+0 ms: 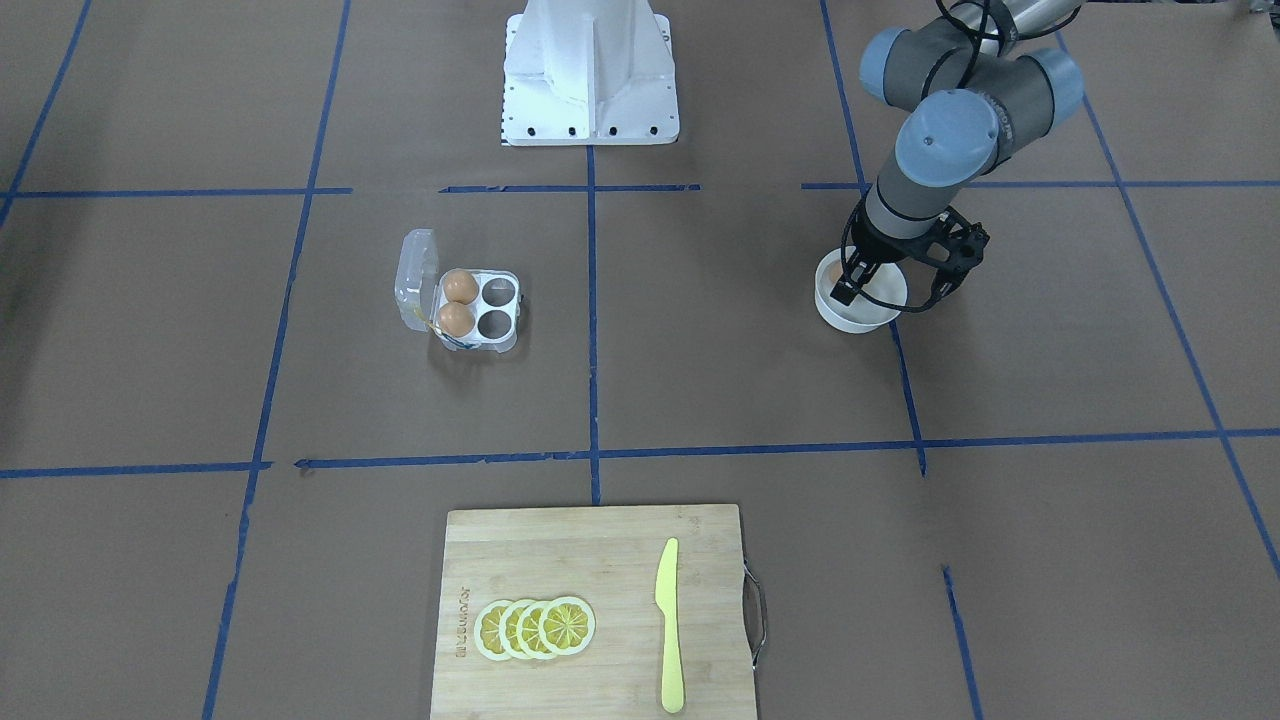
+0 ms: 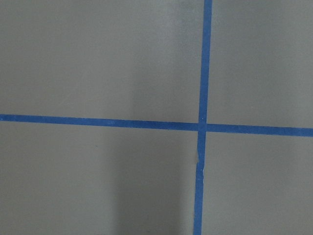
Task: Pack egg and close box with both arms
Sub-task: 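Lower the left gripper into the bowl and close it on the egg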
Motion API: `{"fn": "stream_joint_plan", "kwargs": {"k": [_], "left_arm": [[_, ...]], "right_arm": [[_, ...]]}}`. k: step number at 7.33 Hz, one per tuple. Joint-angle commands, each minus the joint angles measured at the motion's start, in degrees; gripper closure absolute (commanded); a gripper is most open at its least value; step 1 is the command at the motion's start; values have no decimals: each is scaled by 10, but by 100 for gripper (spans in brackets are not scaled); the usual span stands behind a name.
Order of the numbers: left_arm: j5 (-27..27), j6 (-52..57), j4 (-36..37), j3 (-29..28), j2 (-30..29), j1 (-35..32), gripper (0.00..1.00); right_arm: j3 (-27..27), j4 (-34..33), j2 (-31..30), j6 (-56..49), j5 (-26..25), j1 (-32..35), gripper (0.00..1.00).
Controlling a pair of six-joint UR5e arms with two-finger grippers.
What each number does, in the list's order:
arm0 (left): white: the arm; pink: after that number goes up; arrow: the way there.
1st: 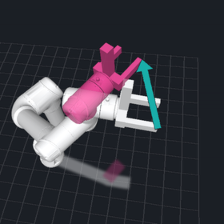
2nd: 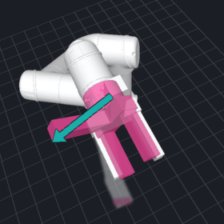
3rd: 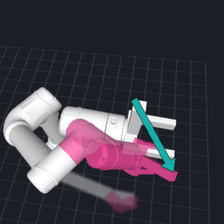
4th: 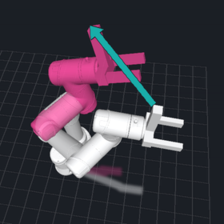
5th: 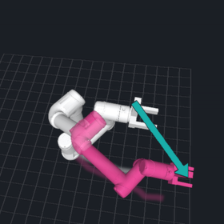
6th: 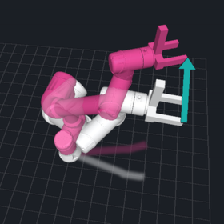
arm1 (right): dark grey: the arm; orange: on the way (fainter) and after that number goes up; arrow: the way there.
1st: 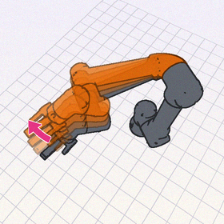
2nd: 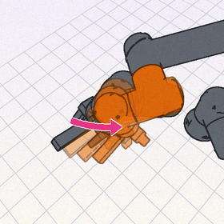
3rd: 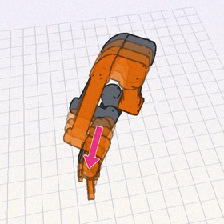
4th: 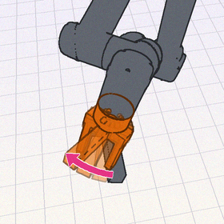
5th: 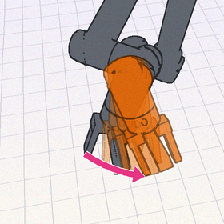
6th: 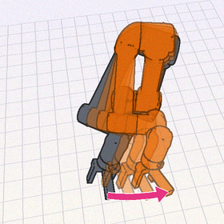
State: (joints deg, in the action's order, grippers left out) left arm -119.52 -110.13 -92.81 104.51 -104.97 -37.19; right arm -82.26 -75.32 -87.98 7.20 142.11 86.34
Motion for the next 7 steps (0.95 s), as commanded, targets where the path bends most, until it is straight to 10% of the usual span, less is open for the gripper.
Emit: {"fn": "stream_joint_plan", "kwargs": {"k": [1, 7], "left_arm": [[0, 0, 0, -2, 0, 1, 29], [-1, 1, -2, -15, -2, 12, 33]], "right_arm": [[0, 0, 0, 0, 0, 1, 0], [-1, 0, 0, 0, 0, -1, 0]]}}
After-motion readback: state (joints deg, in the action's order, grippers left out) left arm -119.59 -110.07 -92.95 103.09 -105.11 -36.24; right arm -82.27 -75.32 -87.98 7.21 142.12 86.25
